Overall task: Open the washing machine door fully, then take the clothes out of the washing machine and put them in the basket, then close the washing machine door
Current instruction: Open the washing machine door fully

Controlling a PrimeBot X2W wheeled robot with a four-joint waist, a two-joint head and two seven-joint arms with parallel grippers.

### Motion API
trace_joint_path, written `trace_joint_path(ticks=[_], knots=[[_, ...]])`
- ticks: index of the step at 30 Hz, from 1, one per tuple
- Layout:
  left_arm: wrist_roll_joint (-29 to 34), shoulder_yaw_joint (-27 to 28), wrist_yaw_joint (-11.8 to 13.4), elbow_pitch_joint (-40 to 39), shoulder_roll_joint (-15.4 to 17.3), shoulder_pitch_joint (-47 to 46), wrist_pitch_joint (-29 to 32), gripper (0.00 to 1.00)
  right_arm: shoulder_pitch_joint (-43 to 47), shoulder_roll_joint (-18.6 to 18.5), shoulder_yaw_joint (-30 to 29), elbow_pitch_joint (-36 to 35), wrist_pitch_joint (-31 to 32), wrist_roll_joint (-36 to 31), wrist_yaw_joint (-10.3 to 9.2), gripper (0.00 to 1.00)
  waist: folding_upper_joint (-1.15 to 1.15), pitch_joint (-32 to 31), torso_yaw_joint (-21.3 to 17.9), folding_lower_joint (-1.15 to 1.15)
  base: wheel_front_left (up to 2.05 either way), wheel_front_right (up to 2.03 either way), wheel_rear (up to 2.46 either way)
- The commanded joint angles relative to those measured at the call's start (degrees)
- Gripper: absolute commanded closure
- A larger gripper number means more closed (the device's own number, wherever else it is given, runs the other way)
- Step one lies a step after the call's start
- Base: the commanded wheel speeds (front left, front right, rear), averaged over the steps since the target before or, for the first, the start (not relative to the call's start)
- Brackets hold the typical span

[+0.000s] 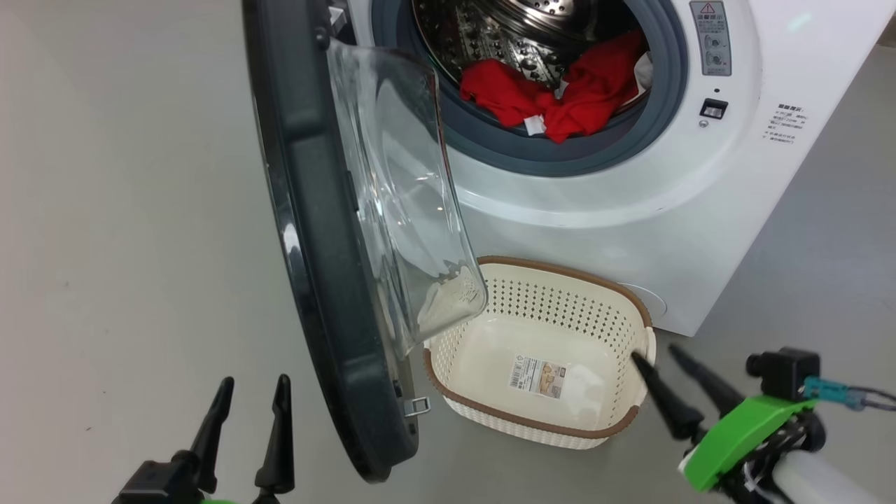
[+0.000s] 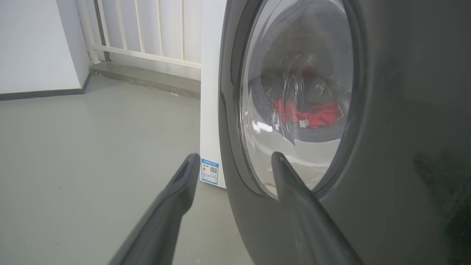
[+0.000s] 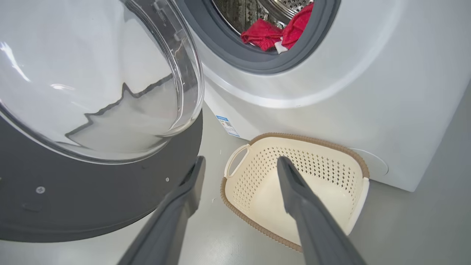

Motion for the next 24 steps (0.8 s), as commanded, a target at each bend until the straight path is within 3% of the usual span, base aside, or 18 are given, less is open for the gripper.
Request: trace_joint_path(ticks=[1, 13, 24], knots=[[0.3, 2.1, 0.3, -1.2, 0.8, -0.4, -0.7, 0.0, -0.6, 0.1, -1.1, -1.4, -0.8, -1.7, 0.29, 0.0, 0.0, 0.0, -0.1, 0.0, 0.0, 0.0, 0.0], [0.3, 2.1, 0.1, -1.1, 0.8, -0.4, -0.7, 0.0, 6.3, 6.5, -16.6, -9.2, -0.8, -24.1, 0.29, 0.0, 0.0, -0.2, -0.2, 0.0, 0.0, 0.0, 0.0], [0.7, 1.9, 0.2, -1.1, 0.8, -0.2, -0.7, 0.0, 9.1, 9.6, -22.0, -12.2, -0.8, -31.3, 0.29, 0.0, 0.0, -0.5, 0.1, 0.0, 0.0, 0.0, 0.0]])
